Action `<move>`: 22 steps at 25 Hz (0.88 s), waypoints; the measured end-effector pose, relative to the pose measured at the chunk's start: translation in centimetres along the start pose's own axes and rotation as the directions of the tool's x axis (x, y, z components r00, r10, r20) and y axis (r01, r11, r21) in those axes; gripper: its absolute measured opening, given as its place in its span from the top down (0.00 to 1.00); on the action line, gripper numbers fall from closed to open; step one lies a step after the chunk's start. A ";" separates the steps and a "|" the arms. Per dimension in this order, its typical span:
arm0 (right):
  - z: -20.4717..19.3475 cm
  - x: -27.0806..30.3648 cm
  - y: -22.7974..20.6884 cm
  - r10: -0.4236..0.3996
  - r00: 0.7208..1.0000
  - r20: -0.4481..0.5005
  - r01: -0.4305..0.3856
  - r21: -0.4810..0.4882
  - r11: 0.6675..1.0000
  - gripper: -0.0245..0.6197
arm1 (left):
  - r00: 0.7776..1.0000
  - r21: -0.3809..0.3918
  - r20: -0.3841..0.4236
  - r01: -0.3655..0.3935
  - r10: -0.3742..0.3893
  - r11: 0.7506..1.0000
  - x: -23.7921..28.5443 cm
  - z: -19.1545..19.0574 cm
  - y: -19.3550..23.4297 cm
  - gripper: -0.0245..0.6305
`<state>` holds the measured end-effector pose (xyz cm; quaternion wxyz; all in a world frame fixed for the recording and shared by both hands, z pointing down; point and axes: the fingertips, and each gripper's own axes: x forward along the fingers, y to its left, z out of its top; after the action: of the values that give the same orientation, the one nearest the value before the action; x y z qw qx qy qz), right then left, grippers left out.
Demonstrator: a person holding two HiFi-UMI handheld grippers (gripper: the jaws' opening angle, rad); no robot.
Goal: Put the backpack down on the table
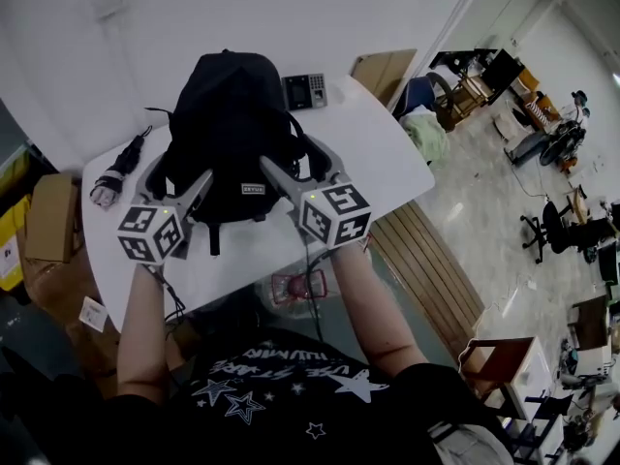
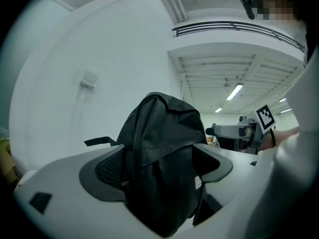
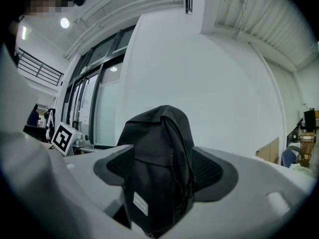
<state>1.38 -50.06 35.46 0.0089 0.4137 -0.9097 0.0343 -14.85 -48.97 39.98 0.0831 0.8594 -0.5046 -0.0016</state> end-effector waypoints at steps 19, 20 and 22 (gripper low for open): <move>-1.8 -14.3 5.8 0.025 1.000 -0.004 -0.025 0.110 0.994 0.58 | 0.999 0.035 -0.045 0.028 -0.027 0.999 -11.1 -1.3 -13.5 0.57; -2.3 -15.1 6.6 0.039 0.999 -0.014 -0.037 0.115 0.993 0.64 | 0.998 0.036 -0.052 0.029 -0.027 0.999 -12.0 -1.6 -14.2 0.64; -3.2 -16.7 8.0 0.059 0.998 -0.034 -0.054 0.127 0.990 0.71 | 0.998 0.031 -0.061 0.026 -0.024 0.999 -13.6 -2.2 -15.7 0.69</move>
<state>6.33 -32.07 37.46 -0.0011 0.3867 -0.9168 0.0996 -7.71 -29.39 38.75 0.0848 0.8664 -0.4910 0.0317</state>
